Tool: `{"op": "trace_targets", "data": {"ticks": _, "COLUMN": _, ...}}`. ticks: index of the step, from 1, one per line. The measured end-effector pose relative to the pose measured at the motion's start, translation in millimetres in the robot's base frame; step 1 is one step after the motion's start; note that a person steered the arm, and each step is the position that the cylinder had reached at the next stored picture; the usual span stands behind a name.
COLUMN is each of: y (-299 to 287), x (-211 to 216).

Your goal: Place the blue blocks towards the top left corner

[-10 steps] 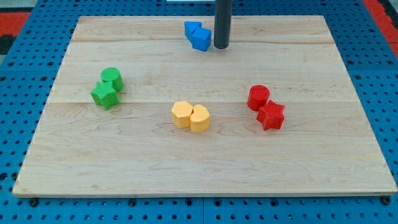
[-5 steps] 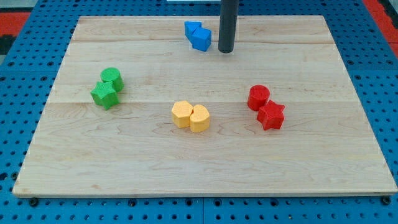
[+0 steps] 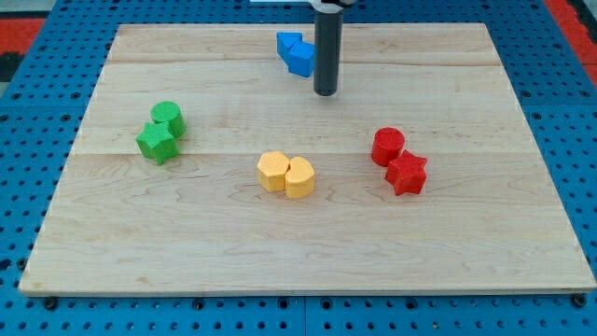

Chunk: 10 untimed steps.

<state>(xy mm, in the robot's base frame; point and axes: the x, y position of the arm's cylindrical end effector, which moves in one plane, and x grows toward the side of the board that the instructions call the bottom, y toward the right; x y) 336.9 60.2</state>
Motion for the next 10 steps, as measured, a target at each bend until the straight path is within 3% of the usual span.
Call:
{"op": "trace_targets", "data": {"ticks": 1, "y": 113, "x": -27}}
{"op": "trace_targets", "data": {"ticks": 2, "y": 110, "x": -69}}
{"op": "trace_targets", "data": {"ticks": 3, "y": 16, "x": -74}}
{"op": "trace_targets", "data": {"ticks": 5, "y": -107, "x": -95}}
{"op": "trace_targets", "data": {"ticks": 6, "y": -145, "x": -100}}
{"op": "trace_targets", "data": {"ticks": 8, "y": -117, "x": -126}}
{"op": "trace_targets", "data": {"ticks": 10, "y": -205, "x": -107}}
